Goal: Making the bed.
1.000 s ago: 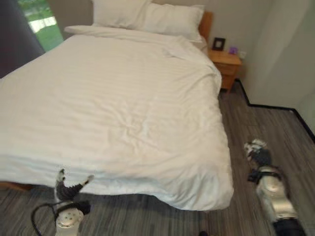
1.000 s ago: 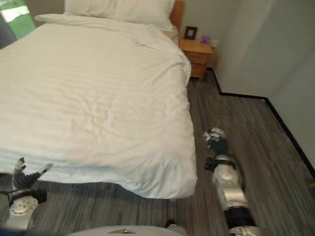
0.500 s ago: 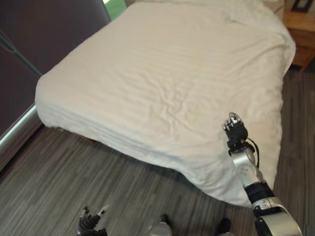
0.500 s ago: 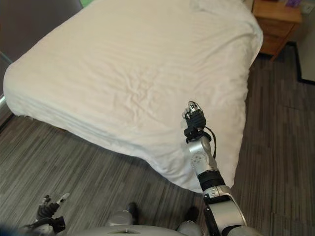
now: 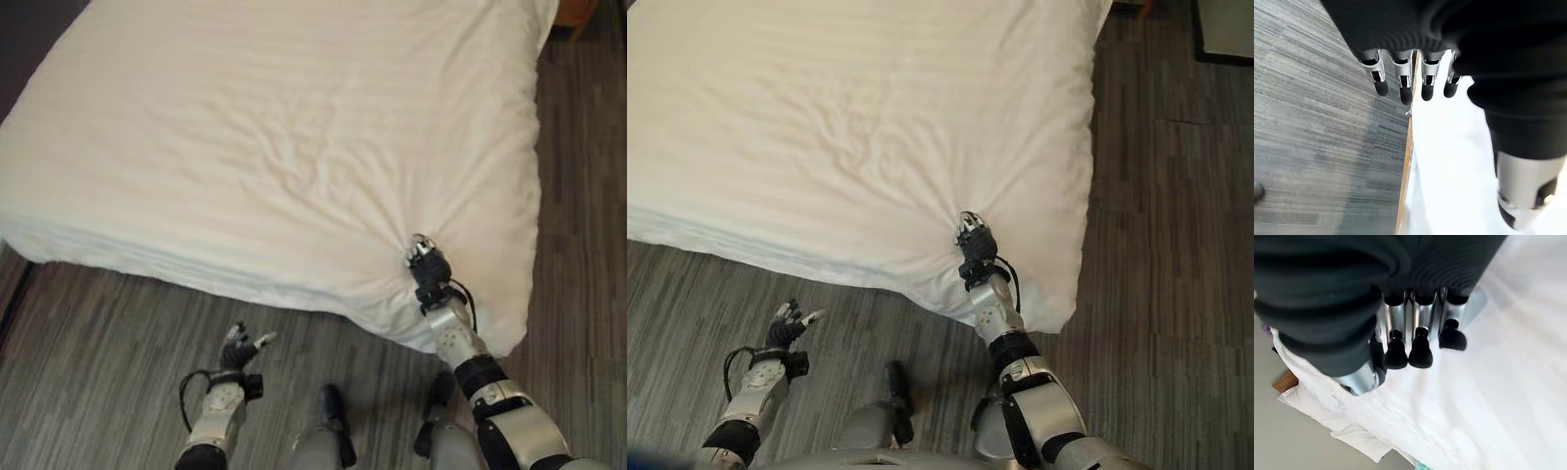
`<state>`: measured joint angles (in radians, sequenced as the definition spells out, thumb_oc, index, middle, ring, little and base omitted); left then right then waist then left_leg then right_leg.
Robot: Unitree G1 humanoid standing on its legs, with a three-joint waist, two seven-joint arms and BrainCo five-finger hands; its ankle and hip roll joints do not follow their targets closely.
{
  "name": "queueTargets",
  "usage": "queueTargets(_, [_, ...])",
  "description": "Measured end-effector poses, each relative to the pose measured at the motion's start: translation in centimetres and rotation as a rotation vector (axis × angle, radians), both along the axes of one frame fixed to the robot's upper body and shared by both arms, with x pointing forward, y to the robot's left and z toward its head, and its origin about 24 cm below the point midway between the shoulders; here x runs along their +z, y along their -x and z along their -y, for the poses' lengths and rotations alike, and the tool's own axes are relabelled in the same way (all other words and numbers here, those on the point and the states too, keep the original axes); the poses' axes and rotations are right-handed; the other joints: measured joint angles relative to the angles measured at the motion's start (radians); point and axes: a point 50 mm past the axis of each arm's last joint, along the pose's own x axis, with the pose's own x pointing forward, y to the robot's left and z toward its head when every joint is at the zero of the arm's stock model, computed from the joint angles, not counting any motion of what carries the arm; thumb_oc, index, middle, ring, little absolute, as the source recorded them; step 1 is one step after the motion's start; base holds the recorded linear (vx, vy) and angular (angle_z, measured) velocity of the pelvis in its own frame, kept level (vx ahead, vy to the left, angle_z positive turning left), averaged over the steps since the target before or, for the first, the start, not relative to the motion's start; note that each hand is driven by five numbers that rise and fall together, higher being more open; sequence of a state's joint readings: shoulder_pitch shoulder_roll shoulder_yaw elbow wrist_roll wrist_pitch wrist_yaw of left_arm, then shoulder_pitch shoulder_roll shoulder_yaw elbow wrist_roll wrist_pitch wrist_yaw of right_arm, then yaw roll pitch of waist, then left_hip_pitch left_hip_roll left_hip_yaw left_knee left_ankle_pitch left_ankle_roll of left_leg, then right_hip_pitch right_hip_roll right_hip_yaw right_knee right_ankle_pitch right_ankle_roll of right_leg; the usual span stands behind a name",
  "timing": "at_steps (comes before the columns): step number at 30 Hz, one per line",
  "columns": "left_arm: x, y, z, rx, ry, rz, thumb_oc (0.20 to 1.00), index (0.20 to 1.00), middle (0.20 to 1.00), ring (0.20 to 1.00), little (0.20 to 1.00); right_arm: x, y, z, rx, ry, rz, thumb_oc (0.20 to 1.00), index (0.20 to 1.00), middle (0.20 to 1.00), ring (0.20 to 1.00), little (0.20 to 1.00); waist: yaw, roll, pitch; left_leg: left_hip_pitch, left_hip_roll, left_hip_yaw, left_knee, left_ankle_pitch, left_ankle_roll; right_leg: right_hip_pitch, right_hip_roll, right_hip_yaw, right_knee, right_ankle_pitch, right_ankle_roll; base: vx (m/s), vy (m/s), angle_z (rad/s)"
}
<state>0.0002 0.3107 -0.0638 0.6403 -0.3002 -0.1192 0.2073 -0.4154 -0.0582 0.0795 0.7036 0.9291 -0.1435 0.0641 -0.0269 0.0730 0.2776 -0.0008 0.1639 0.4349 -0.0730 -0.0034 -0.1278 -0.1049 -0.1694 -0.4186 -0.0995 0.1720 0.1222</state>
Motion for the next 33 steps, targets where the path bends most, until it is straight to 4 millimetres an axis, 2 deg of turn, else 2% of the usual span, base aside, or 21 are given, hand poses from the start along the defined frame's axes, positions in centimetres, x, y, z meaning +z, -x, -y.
queueTargets(1, [-0.3, 0.8, -0.3, 0.001, -0.002, -0.015, 1.0, 1.0, 1.0, 1.0, 1.0, -1.0, 0.8, 0.9, -0.014, 0.011, -0.032, 0.2, 0.2, 0.2, 0.2, 0.2, -0.006, -0.017, -0.004, 0.024, 0.001, 0.02, -0.007, -0.001, 0.0, 0.012, -0.006, 0.011, 0.0, 0.0, 0.0, 0.02, 0.182, -0.49])
queueTargets(3, [-0.4, 1.4, -0.6, -0.014, 0.005, -0.034, 1.0, 1.0, 1.0, 1.0, 1.0, -4.9, 4.5, 6.2, -0.195, 0.016, -0.196, 0.2, 0.2, 0.2, 0.2, 0.2, -0.041, -0.067, -0.024, 0.059, -0.012, 0.031, -0.019, -0.004, 0.004, 0.045, -0.015, 0.019, -0.001, -0.001, 0.001, 0.0, 0.184, -0.09])
queueTargets(4, [-0.1, 1.2, -0.7, -0.032, 0.001, -0.027, 1.0, 1.0, 1.0, 1.0, 1.0, -7.7, 7.9, 10.2, -0.358, 0.044, -0.363, 0.2, 0.2, 0.2, 0.2, 0.2, -0.061, -0.102, -0.038, 0.059, -0.02, 0.033, -0.019, -0.011, 0.012, 0.04, -0.02, 0.025, -0.001, -0.002, 0.003, -0.01, 0.157, 0.09])
queueTargets(6, [0.5, 1.0, -0.8, -0.059, 0.003, -0.007, 1.0, 1.0, 1.0, 1.0, 1.0, -10.7, 14.6, 15.2, -0.563, 0.061, -0.581, 0.2, 0.2, 0.2, 0.2, 0.2, -0.062, -0.132, -0.036, 0.058, -0.034, 0.035, -0.019, -0.016, 0.018, 0.039, -0.033, 0.032, -0.001, 0.001, 0.009, 0.0, 0.094, -0.03])
queueTargets(8, [-0.2, 0.7, -0.6, -0.038, 0.014, -0.054, 1.0, 1.0, 1.0, 1.0, 1.0, -12.4, 22.9, 18.3, -0.692, 0.15, -0.786, 0.2, 0.2, 0.2, 0.2, 0.2, -0.109, -0.156, -0.043, 0.085, -0.041, 0.057, -0.02, -0.02, 0.02, 0.047, -0.038, 0.05, 0.0, 0.011, 0.004, -0.03, 0.092, -0.32])
queueTargets(9, [-0.6, 0.5, -0.4, -0.05, 0.01, -0.08, 1.0, 1.0, 1.0, 1.0, 1.0, -12.6, 24.1, 18.6, -0.7, 0.168, -0.822, 0.2, 0.2, 0.2, 0.2, 0.2, -0.132, -0.162, -0.044, 0.093, -0.04, 0.072, -0.02, -0.022, 0.023, 0.049, -0.037, 0.057, 0.0, 0.019, 0.008, -0.15, 0.158, -0.63])
queueTargets(10, [-0.4, -0.7, 0.2, -0.073, 0.014, -0.073, 1.0, 1.0, 1.0, 1.0, 1.0, -13.0, 25.3, 18.4, -0.701, 0.17, -0.862, 0.561, 0.561, 0.561, 0.561, 0.561, -0.161, -0.169, -0.045, 0.113, -0.051, 0.092, -0.019, -0.034, 0.023, 0.048, -0.029, 0.064, 0.0, 0.03, 0.016, -0.2, 0.158, -0.74])
queueTargets(11, [-0.3, -1.4, 0.6, -0.072, 0.023, -0.063, 1.0, 1.0, 1.0, 1.0, 1.0, -13.3, 25.5, 17.8, -0.684, 0.166, -0.875, 1.0, 1.0, 1.0, 1.0, 1.0, -0.168, -0.17, -0.045, 0.122, -0.05, 0.119, -0.012, -0.035, 0.025, 0.036, -0.02, 0.062, 0.0, 0.055, 0.007, -0.21, 0.155, -1.14])
queueTargets(14, [-0.7, -1.7, 0.5, -0.021, 0.038, -0.084, 1.0, 1.0, 1.0, 1.0, 1.0, -13.8, 21.5, 14.7, -0.533, 0.169, -0.827, 1.0, 1.0, 1.0, 1.0, 1.0, -0.166, -0.133, -0.025, 0.141, 0.005, 0.284, 0.001, -0.072, 0.09, -0.041, 0.03, 0.069, 0.003, 0.228, 0.015, -0.21, 0.084, -1.41])
queueTargets(15, [-1.3, -1.7, 1.3, -0.026, 0.063, -0.11, 1.0, 1.0, 1.0, 1.0, 1.0, -14.3, 21.8, 13.4, -0.476, 0.176, -0.854, 1.0, 1.0, 1.0, 1.0, 1.0, -0.188, -0.082, -0.025, 0.144, 0.029, 0.306, 0.003, -0.054, 0.074, -0.05, -0.001, -0.031, 0.188, 0.049, -0.028, -0.19, 0.021, -0.8])
queueTargets(17, [-2.3, 0.2, 2.5, -0.108, 0.086, -0.15, 1.0, 1.0, 1.0, 1.0, 1.0, -14.5, 21.7, 12.5, -0.401, 0.201, -0.867, 1.0, 1.0, 1.0, 1.0, 1.0, -0.125, -0.037, -0.051, 0.183, 0.057, 0.38, 0.005, -0.048, 0.066, -0.029, -0.073, -0.113, 0.448, -0.105, -0.039, -0.15, -0.057, -0.88])
queueTargets(20, [-3.2, 2.7, 3.0, -0.178, 0.129, -0.204, 1.0, 1.0, 1.0, 1.0, 1.0, -13.1, 19.0, 11.4, -0.309, 0.242, -0.738, 1.0, 1.0, 1.0, 1.0, 1.0, -0.065, -0.057, -0.073, 0.198, 0.065, 0.44, 0.054, -0.038, 0.053, 0.058, -0.198, -0.143, 0.516, -0.181, 0.025, -0.15, -0.119, -0.77])
queueTargets(22, [-3.1, 3.5, 2.6, -0.219, 0.122, -0.214, 1.0, 1.0, 1.0, 1.0, 1.0, -12.3, 17.5, 10.9, -0.258, 0.27, -0.67, 1.0, 1.0, 1.0, 1.0, 1.0, -0.042, -0.083, -0.09, 0.198, 0.076, 0.455, 0.094, -0.037, 0.05, 0.104, -0.219, -0.133, 0.45, -0.178, 0.031, -0.09, -0.112, -0.6])
queueTargets(23, [-3.1, 3.9, 2.7, -0.247, 0.134, -0.22, 1.0, 1.0, 1.0, 1.0, 1.0, -11.9, 16.7, 10.8, -0.241, 0.283, -0.636, 1.0, 1.0, 1.0, 1.0, 1.0, -0.041, -0.081, -0.101, 0.195, 0.094, 0.453, 0.112, -0.029, 0.057, 0.144, -0.163, -0.125, 0.364, -0.199, 0.035, -0.32, -0.461, -0.61])
queueTargets(24, [-3.2, 4.2, 3.1, -0.271, 0.16, -0.222, 1.0, 1.0, 1.0, 1.0, 1.0, -11.4, 15.8, 10.6, -0.213, 0.312, -0.602, 1.0, 1.0, 1.0, 1.0, 1.0, -0.037, -0.082, -0.114, 0.15, 0.165, 0.43, 0.198, -0.032, 0.057, 0.177, -0.101, -0.116, 0.261, -0.197, 0.02, -0.25, -0.395, -0.56])
queueTargets(25, [-3.2, 4.3, 3.2, -0.282, 0.164, -0.222, 1.0, 1.0, 1.0, 1.0, 1.0, -10.9, 15.2, 10.7, -0.2, 0.335, -0.579, 1.0, 1.0, 1.0, 1.0, 1.0, -0.033, -0.074, -0.129, 0.124, 0.162, 0.385, 0.218, -0.041, 0.042, 0.18, -0.08, -0.107, 0.224, -0.204, 0.008, -0.34, -0.508, -0.69])
queueTargets(27, [-3.6, 4.1, 4.1, -0.303, 0.182, -0.232, 1.0, 1.0, 1.0, 1.0, 1.0, -8.7, 13.8, 11.5, -0.116, 0.467, -0.462, 1.0, 1.0, 1.0, 1.0, 1.0, -0.028, -0.02, -0.149, 0.123, 0.191, 0.41, 0.21, -0.015, 0.02, 0.166, -0.004, -0.09, 0.141, -0.176, -0.039, -0.2, -0.293, -0.76])
queueTargets(29, [-3.6, 4.5, 3.6, -0.321, 0.161, -0.247, 1.0, 1.0, 1.0, 1.0, 1.0, -8.2, 13.3, 10.5, -0.001, 0.562, -0.421, 1.0, 1.0, 1.0, 1.0, 1.0, -0.024, -0.059, -0.144, 0.088, 0.292, 0.397, 0.393, -0.006, 0.03, 0.224, 0.047, -0.065, 0.053, -0.148, -0.067, -0.18, -0.308, -0.71])
queueTargets(30, [-3.5, 4.8, 4.1, -0.345, 0.173, -0.24, 1.0, 1.0, 1.0, 1.0, 1.0, -7.0, 13.0, 11.0, 0.053, 0.664, -0.363, 1.0, 1.0, 1.0, 1.0, 1.0, -0.03, -0.052, -0.15, 0.106, 0.257, 0.379, 0.296, -0.011, -0.021, 0.233, 0.061, -0.03, 0.027, -0.147, -0.067, -0.12, -0.302, -0.72])
queueTargets(32, [-3.1, 4.4, 5.1, -0.361, 0.212, -0.202, 1.0, 1.0, 1.0, 1.0, 1.0, -5.6, 12.6, 12.0, 0.053, 0.761, -0.308, 1.0, 1.0, 1.0, 1.0, 1.0, -0.048, -0.03, -0.128, 0.17, 0.238, 0.411, 0.18, 0.061, -0.044, 0.233, 0.101, -0.006, 0.026, -0.15, -0.063, -0.12, -0.284, -0.66])
queueTargets(33, [-3.0, 4.0, 5.4, -0.369, 0.219, -0.194, 1.0, 1.0, 1.0, 1.0, 1.0, -5.7, 12.4, 11.7, 0.074, 0.788, -0.305, 1.0, 1.0, 1.0, 1.0, 1.0, -0.04, -0.041, -0.113, 0.174, 0.245, 0.331, 0.201, 0.079, -0.032, 0.233, 0.101, 0.01, 0.042, -0.163, -0.067, -0.14, -0.269, -0.61])
